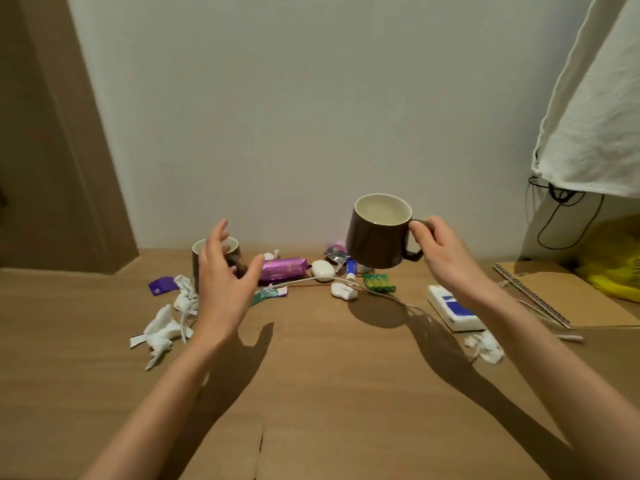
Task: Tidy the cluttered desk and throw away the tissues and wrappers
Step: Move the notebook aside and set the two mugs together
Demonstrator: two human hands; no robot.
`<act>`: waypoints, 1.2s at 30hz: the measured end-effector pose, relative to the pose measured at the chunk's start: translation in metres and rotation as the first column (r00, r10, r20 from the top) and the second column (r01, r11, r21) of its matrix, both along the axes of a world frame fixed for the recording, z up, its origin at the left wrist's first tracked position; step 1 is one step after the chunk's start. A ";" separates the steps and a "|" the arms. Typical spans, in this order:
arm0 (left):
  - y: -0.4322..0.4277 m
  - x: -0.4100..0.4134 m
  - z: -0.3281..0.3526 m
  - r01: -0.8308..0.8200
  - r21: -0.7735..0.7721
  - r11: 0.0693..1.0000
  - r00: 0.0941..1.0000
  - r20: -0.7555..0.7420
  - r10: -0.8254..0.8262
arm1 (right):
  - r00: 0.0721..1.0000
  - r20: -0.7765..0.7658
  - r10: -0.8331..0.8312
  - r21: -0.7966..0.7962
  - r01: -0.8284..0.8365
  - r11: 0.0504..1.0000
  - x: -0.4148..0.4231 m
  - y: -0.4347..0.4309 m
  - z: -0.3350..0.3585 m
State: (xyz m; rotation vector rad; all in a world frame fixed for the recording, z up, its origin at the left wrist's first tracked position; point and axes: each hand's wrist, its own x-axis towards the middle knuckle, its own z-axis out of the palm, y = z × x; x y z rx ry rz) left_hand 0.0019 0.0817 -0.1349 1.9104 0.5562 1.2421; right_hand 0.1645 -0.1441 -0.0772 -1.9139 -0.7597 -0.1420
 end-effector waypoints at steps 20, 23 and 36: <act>0.130 0.014 -0.037 -0.018 -0.150 0.989 0.938 -0.344 -0.035 | 0.949 -0.241 0.204 0.110 -0.182 0.977 -0.027 0.108 -0.027; 0.134 0.018 -0.043 0.004 -0.139 0.990 0.944 -0.327 -0.049 | 0.947 -0.252 0.196 0.093 -0.178 0.980 -0.025 0.116 -0.030; 0.135 0.021 -0.026 -0.056 -0.110 0.992 0.978 -0.207 0.033 | 0.952 -0.238 0.194 0.073 -0.181 0.981 -0.018 0.125 -0.025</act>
